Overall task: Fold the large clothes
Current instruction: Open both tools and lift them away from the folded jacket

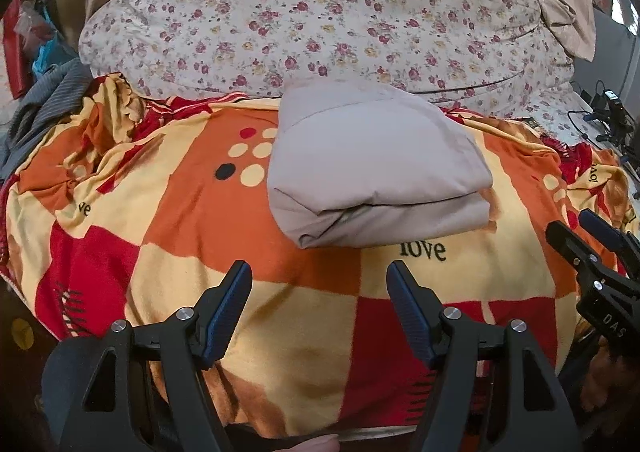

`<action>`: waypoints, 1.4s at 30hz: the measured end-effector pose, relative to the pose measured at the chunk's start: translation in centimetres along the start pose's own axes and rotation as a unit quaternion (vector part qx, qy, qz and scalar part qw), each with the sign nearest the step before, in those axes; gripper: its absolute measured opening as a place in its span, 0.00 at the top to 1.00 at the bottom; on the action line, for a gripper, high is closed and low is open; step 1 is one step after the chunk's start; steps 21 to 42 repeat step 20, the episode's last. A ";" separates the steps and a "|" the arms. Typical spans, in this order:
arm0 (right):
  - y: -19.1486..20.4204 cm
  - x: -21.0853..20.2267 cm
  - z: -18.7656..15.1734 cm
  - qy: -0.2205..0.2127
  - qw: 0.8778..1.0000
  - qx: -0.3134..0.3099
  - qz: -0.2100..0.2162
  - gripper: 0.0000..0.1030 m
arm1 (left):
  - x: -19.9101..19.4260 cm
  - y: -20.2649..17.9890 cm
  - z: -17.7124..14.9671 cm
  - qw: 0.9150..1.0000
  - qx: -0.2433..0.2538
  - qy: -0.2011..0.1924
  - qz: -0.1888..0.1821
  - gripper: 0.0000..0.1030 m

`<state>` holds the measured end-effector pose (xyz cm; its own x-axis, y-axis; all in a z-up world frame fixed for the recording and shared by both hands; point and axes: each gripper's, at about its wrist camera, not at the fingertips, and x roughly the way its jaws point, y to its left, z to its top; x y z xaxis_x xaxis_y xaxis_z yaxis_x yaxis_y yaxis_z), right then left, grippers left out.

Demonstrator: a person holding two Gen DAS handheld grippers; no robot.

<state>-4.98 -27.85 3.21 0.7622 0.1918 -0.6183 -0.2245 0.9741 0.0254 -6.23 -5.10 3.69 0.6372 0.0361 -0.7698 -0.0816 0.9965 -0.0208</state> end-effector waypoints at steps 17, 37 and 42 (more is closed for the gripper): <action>0.4 0.2 0.2 -0.006 1.000 -0.001 0.005 0.25 | 0.4 -0.4 -0.6 1.000 0.003 -0.007 -0.023 0.45; 0.3 0.1 0.2 -0.004 1.000 -0.001 0.005 0.25 | 0.3 -0.6 -0.7 1.000 0.007 -0.010 -0.028 0.45; 0.3 0.1 0.2 -0.004 1.000 -0.001 0.005 0.25 | 0.3 -0.6 -0.7 1.000 0.007 -0.010 -0.028 0.45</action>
